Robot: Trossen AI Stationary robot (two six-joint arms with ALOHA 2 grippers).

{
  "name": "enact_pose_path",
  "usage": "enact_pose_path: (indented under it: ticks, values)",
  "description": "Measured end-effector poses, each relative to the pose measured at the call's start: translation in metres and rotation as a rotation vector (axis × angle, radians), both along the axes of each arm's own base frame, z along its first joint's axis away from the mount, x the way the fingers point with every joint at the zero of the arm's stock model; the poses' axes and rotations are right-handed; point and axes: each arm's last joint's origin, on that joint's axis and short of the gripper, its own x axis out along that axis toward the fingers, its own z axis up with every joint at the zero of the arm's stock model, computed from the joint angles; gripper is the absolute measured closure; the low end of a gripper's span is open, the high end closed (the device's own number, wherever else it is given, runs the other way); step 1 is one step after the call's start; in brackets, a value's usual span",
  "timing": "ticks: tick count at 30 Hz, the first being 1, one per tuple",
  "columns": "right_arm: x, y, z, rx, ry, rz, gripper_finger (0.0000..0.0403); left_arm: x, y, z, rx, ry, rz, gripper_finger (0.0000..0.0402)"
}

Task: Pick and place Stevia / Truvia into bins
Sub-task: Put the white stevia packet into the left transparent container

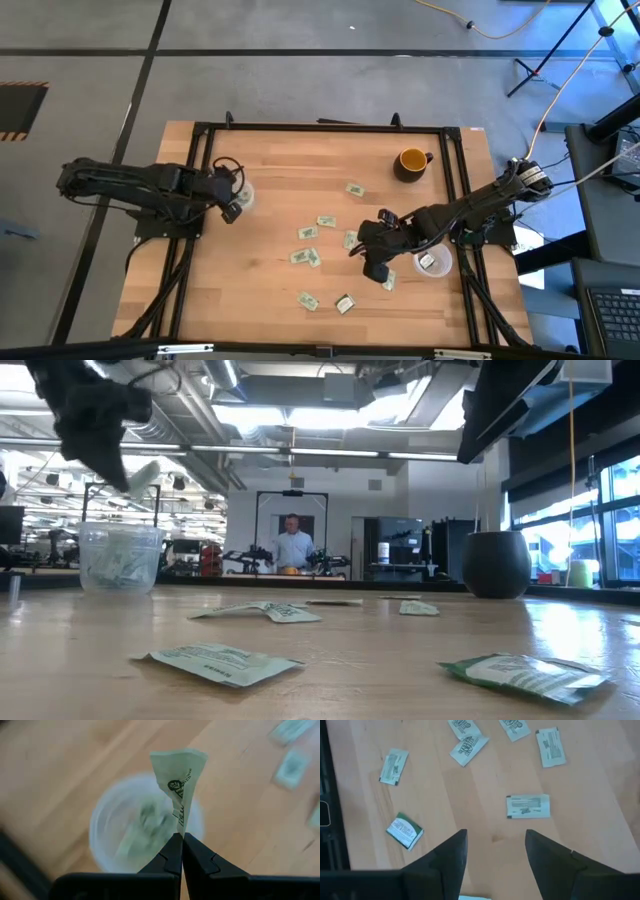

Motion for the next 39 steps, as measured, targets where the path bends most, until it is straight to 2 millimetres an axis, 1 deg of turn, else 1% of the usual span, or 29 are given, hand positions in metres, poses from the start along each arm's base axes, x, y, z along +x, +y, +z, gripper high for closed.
enact_pose_path:
  ticks: [3, 6, 11, 18, 20, 23, 26, 29, 32, 36, 39]
  values:
    - [0.000, 0.000, 0.000, -0.001, 0.000, 0.000, 0.0202, 0.000, 0.001, -0.010, -0.043, 0.096, 0.030, 0.0398]
    - [0.000, 0.000, 0.000, 0.001, 0.003, 0.001, 0.0202, 0.003, 0.003, -0.020, -0.046, 0.158, 0.044, 0.0398]
    - [-0.003, 0.001, -0.001, -0.005, 0.025, 0.008, 0.0202, 0.012, 0.005, -0.028, -0.045, 0.229, 0.040, 0.0398]
    - [-0.004, 0.003, -0.002, 0.013, 0.029, -0.020, 0.0202, 0.019, 0.006, -0.036, -0.103, 0.297, 0.034, 0.0398]
    - [-0.006, 0.003, -0.006, 0.020, 0.046, -0.034, 0.0201, 0.020, 0.006, -0.037, -0.105, 0.307, 0.032, 0.0397]
    - [-0.012, 0.001, -0.020, 0.058, 0.111, -0.049, 0.0201, 0.020, 0.006, -0.038, -0.099, 0.315, 0.011, 0.0391]
    - [-0.018, -0.001, -0.034, 0.068, 0.164, -0.073, 0.0201, 0.020, 0.006, -0.037, -0.091, 0.320, -0.007, 0.0381]
    - [-0.023, -0.003, -0.042, 0.063, 0.193, -0.094, 0.0201, 0.023, 0.007, -0.031, -0.074, 0.302, -0.023, 0.0370]
    - [-0.023, -0.003, -0.043, 0.067, 0.197, -0.093, 0.0201, 0.027, 0.007, -0.021, -0.049, 0.273, -0.049, 0.0361]
    - [-0.023, -0.001, -0.043, 0.127, 0.228, -0.068, 0.0201, 0.033, 0.009, -0.006, 0.013, 0.226, -0.055, 0.0355]
    - [-0.025, 0.002, -0.043, 0.152, 0.242, -0.052, 0.0201, 0.039, 0.010, -0.001, 0.066, 0.168, -0.061, 0.0355]
